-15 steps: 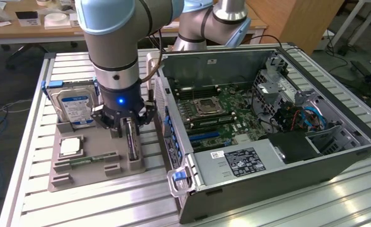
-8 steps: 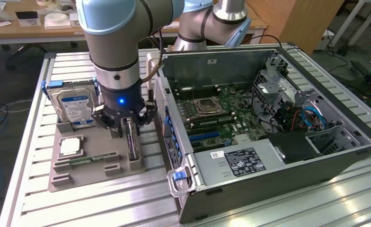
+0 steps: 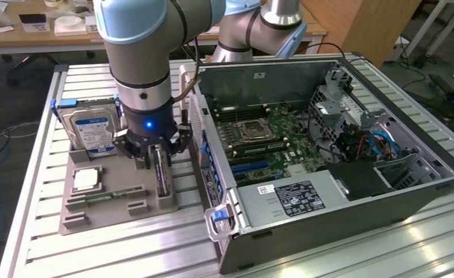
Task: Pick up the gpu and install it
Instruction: 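Pick up the gpu and move the gpu toward the slot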
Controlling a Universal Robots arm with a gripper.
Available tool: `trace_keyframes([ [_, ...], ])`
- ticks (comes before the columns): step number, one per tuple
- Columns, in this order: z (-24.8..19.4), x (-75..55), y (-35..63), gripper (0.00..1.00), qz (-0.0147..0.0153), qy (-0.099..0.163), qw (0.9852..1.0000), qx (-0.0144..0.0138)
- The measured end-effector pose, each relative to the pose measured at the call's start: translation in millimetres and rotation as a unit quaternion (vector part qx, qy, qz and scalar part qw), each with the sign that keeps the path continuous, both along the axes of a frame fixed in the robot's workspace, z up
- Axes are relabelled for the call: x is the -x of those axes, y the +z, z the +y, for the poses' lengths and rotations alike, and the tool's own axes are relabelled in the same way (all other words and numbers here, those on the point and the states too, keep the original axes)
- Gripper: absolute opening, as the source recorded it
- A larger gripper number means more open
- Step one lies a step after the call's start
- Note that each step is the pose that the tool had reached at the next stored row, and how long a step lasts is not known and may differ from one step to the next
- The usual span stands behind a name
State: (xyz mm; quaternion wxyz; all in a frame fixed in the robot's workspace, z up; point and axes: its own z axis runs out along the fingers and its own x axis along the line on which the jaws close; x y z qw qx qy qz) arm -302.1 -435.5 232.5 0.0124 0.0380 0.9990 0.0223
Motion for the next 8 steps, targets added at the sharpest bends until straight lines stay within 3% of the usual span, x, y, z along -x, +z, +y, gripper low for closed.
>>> trace_keyframes([
  [8, 0.0, -0.8, -0.1, 0.47, 0.0000, 0.000, 1.0000, 0.0000],
])
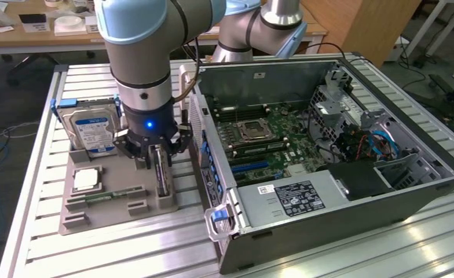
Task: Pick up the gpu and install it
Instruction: 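Pick up the gpu and move the gpu toward the slot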
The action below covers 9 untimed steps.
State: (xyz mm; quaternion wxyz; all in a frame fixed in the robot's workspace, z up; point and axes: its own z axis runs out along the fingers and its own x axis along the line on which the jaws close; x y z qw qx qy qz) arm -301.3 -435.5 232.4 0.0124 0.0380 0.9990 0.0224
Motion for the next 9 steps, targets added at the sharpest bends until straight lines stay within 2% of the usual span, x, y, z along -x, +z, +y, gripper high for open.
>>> trace_keyframes([
  [4, 0.0, 0.0, 0.0, 0.46, 0.0000, 0.000, 1.0000, 0.0000],
  [5, 0.0, 0.0, 0.0, 0.39, 0.0000, 0.000, 1.0000, 0.0000],
  [9, 0.0, 0.0, 0.0, 0.39, 0.0000, 0.000, 1.0000, 0.0000],
])
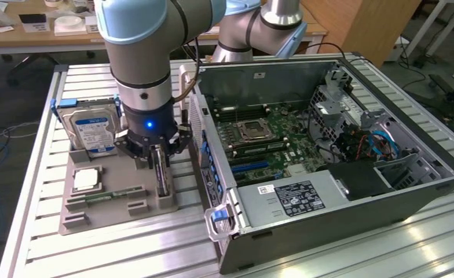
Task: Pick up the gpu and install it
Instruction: 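Pick up the gpu and move the gpu toward the slot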
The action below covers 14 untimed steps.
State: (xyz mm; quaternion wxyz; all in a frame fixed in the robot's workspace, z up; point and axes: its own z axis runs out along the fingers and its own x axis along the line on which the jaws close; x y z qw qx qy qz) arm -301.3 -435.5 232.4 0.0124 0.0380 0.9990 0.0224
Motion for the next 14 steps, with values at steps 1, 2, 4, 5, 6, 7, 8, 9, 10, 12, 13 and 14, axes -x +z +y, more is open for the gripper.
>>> trace_keyframes([
  [1, 0.0, 0.0, 0.0, 0.39, 0.0000, 0.000, 1.0000, 0.0000],
  [2, 0.0, 0.0, 0.0, 0.39, 0.0000, 0.000, 1.0000, 0.0000],
  [4, 0.0, 0.0, 0.0, 0.38, 0.0000, 0.000, 1.0000, 0.0000],
  [5, 0.0, 0.0, 0.0, 0.31, 0.0000, 0.000, 1.0000, 0.0000],
  [6, 0.0, 0.0, 0.0, 0.31, 0.0000, 0.000, 1.0000, 0.0000],
  [7, 0.0, 0.0, 0.0, 0.31, 0.0000, 0.000, 1.0000, 0.0000],
  [8, 0.0, 0.0, 0.0, 0.31, 0.0000, 0.000, 1.0000, 0.0000],
  [9, 0.0, 0.0, 0.0, 0.31, 0.0000, 0.000, 1.0000, 0.0000],
  [10, 0.0, 0.0, 0.0, 0.31, 0.0001, 0.000, 1.0000, 0.0001],
  [12, 0.0, 0.0, 0.0, 0.27, 0.0000, 0.000, 1.0000, 0.0000],
  [13, 0.0, 0.0, 0.0, 0.27, 0.0000, 0.000, 1.0000, 0.0000],
  [14, 0.0, 0.0, 0.0, 0.27, 0.0000, 0.000, 1.0000, 0.0000],
])
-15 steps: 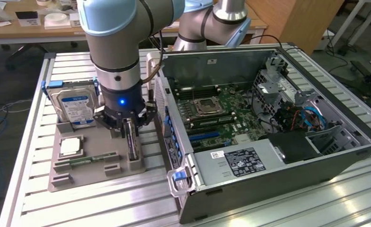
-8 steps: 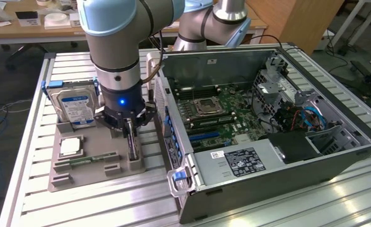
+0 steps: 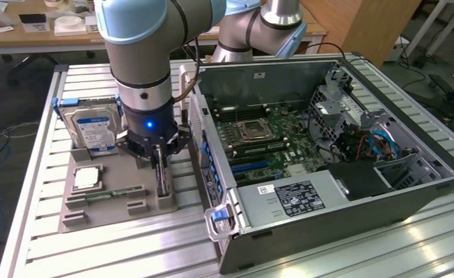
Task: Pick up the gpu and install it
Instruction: 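Pick up the gpu and move the gpu toward the slot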
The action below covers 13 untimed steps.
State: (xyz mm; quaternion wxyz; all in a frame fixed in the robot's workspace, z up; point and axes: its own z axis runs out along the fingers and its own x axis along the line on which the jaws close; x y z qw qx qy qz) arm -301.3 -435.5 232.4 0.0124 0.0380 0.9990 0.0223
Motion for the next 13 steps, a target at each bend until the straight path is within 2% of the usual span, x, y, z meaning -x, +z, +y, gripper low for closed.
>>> trace_keyframes([
  [13, 0.0, -0.1, 0.0, 0.27, 0.0000, 0.010, 0.9999, 0.0000],
])
